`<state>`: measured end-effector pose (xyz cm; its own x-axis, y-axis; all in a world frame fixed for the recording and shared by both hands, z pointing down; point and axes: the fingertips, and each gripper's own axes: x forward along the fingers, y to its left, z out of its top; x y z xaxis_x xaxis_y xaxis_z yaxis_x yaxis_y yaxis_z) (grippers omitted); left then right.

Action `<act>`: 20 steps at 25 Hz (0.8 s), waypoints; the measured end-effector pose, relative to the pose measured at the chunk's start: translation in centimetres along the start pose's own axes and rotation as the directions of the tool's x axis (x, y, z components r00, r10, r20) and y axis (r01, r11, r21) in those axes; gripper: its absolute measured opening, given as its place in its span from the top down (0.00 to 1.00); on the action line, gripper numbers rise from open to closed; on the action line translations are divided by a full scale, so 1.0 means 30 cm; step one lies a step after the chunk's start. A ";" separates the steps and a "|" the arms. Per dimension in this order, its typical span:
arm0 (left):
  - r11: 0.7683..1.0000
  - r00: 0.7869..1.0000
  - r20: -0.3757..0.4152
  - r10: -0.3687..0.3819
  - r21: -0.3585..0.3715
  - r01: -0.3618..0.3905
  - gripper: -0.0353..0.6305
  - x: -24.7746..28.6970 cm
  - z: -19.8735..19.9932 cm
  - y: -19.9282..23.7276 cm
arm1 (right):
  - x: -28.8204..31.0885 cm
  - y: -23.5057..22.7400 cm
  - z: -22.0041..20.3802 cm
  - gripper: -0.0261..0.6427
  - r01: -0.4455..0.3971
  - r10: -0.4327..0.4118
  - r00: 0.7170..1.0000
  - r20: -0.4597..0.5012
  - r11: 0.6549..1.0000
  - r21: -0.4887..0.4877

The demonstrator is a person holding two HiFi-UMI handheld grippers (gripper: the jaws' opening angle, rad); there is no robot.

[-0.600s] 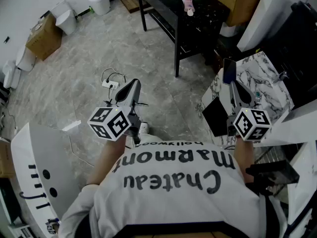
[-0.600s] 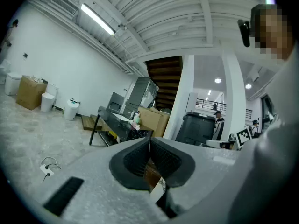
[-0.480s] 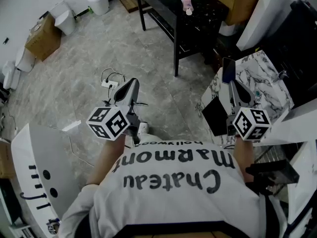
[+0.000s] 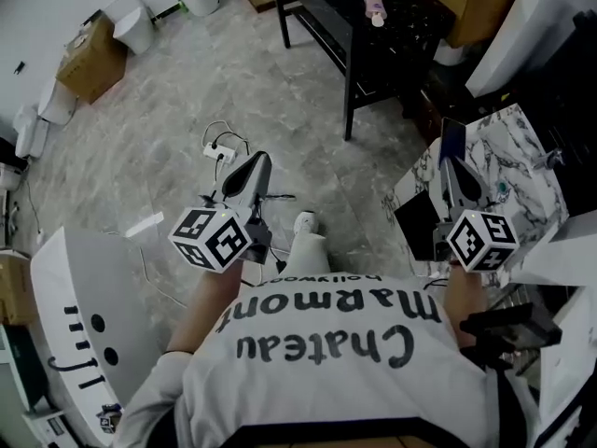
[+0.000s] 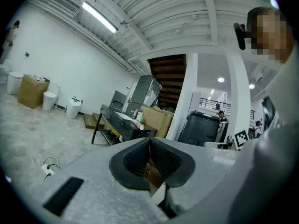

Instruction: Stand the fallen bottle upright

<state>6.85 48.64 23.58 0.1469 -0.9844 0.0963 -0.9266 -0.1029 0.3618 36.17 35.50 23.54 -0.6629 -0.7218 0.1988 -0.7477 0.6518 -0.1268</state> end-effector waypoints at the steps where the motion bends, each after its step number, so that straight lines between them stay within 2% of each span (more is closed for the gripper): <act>1: 1.000 1.000 0.008 -0.003 -0.008 0.003 0.92 0.017 0.007 0.019 | 0.024 -0.003 -0.005 0.94 0.004 -0.004 1.000 -0.011 1.000 0.003; 8: 0.998 0.998 0.034 -0.044 -0.033 0.045 0.92 0.241 0.064 0.210 | 0.271 -0.064 0.016 0.94 0.075 -0.074 0.996 -0.052 0.997 0.012; 15: 0.995 0.992 0.078 -0.100 -0.015 0.102 0.92 0.526 0.242 0.443 | 0.610 -0.101 0.157 0.94 0.124 -0.124 0.992 -0.003 0.992 -0.001; 20: 0.980 0.975 0.115 -0.188 0.087 0.178 0.92 0.692 0.409 0.548 | 0.836 -0.112 0.240 0.94 0.160 -0.161 0.986 0.034 0.987 0.032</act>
<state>-9.58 24.76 20.15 0.2772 -0.9574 -0.0810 -0.9120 -0.2887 0.2913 21.78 13.54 21.96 -0.5351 -0.8246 0.1835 -0.8447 0.5204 -0.1248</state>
